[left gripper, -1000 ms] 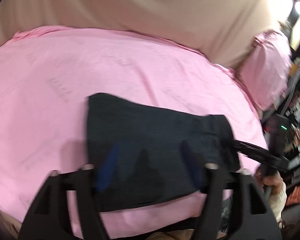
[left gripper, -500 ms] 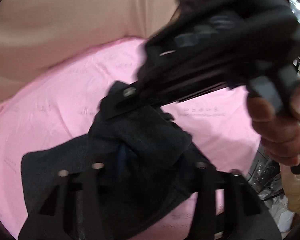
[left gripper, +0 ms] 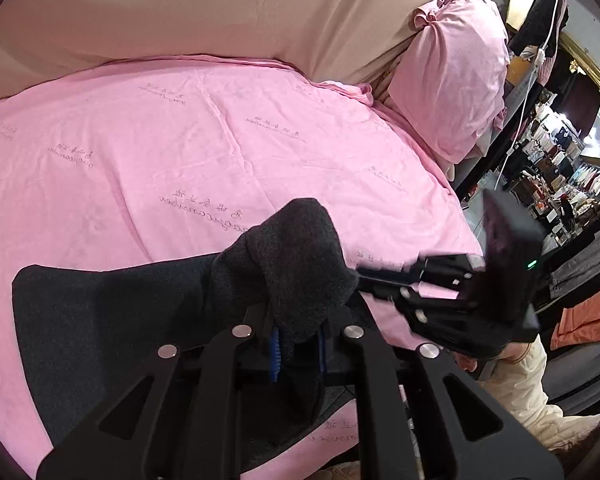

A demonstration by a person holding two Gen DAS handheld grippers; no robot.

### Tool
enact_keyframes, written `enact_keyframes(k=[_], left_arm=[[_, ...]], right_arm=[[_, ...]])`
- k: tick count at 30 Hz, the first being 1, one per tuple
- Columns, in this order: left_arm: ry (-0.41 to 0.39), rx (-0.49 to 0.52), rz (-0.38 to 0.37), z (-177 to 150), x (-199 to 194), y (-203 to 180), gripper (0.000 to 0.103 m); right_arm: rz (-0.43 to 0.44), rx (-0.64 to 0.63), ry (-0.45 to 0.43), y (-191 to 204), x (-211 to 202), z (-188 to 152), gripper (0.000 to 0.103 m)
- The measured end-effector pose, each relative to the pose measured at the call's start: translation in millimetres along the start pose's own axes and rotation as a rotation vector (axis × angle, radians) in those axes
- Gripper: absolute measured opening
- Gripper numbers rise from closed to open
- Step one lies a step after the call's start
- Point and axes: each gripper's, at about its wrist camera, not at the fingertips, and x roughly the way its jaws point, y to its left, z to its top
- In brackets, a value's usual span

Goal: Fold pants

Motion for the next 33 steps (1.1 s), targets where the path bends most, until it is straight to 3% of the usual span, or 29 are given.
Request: enact_keyframes(k=[4,6,7,8,9,10,12,13,14,16,17,20,23,24,25,26,27,28,29,30,31,32,33], left_arm=[[-0.011,0.001,0.004,4.5,-3.7,-5.3,0.012],[-0.016,0.003,0.008,7.7,-5.8,-5.6,0.012],[-0.017,0.003,0.010,7.8,-6.1,-5.9,0.012],[-0.017,0.004,0.012,8.5,-5.6,-6.4,0.012],[-0.015,0.007,0.016,8.8,-4.8,-7.1,0.012],[-0.013,0.010,0.019,8.3,-4.2,-8.2,0.012],[-0.010,0.019,0.021,8.3,-3.0,-10.0,0.012],[-0.008,0.020,0.021,8.2,-2.3,-10.7,0.012],[-0.009,0.020,0.021,8.1,-1.9,-10.9,0.012],[-0.006,0.015,0.018,8.2,-0.8,-10.7,0.012],[-0.005,0.012,0.014,8.5,-0.6,-10.6,0.012],[-0.008,0.018,0.012,8.7,-2.3,-10.7,0.012],[-0.013,0.024,0.002,10.1,-3.9,-12.4,0.012],[-0.014,0.025,0.002,10.4,-3.1,-13.4,0.012],[-0.013,0.026,0.003,10.0,-1.8,-13.9,0.012],[-0.005,0.024,0.010,9.3,1.0,-14.4,0.012],[0.002,0.024,0.011,8.3,3.4,-14.8,0.013],[0.012,0.024,0.000,6.8,5.9,-15.5,0.013],[0.031,0.024,-0.016,4.2,8.9,-16.8,0.013],[0.048,0.036,-0.029,-0.4,12.7,-20.9,0.014],[0.057,0.058,-0.027,-5.6,16.4,-26.0,0.017],[0.070,0.082,-0.024,-10.9,21.5,-31.3,0.018],[0.089,0.106,-0.027,-17.6,29.7,-38.2,0.019]], right_arm=[[0.102,-0.030,-0.017,7.5,-21.5,-4.4,0.000],[0.076,-0.063,-0.089,10.3,-31.1,-2.4,0.000],[0.052,-0.077,-0.110,13.7,-32.2,-1.3,0.008],[0.029,-0.092,-0.111,14.1,-31.7,0.5,0.031],[0.013,-0.111,-0.114,15.2,-30.0,2.5,0.042],[0.014,-0.126,-0.114,15.8,-26.5,4.7,0.045],[0.028,-0.144,-0.071,14.5,-12.0,9.2,0.042],[0.026,-0.145,-0.048,13.6,-5.1,10.4,0.029],[0.019,-0.134,-0.008,10.2,3.6,10.9,0.001],[0.017,-0.114,0.045,7.5,11.1,6.7,0.003],[0.052,-0.112,0.049,10.3,8.3,3.3,0.003],[0.268,-0.002,0.046,18.3,-2.3,-3.7,0.003],[0.550,0.194,0.011,11.0,8.0,-6.3,0.003],[0.604,0.288,0.008,3.1,21.9,-7.5,0.004],[0.586,0.349,0.014,-4.8,37.5,-9.4,0.006],[0.507,0.375,0.027,-12.1,52.4,-12.8,0.015],[0.451,0.387,0.046,-18.1,60.7,-15.9,0.016],[0.454,0.401,0.053,-23.4,61.7,-20.4,0.008],[0.486,0.411,0.043,-28.7,54.6,-24.7,0.011],[0.503,0.418,0.016,-36.6,37.0,-30.8,0.016],[0.489,0.420,-0.022,-44.7,19.1,-36.1,0.032],[0.447,0.413,-0.059,-52.8,0.5,-42.4,0.043],[0.385,0.400,-0.096,-62.5,-19.7,-49.3,0.045]])
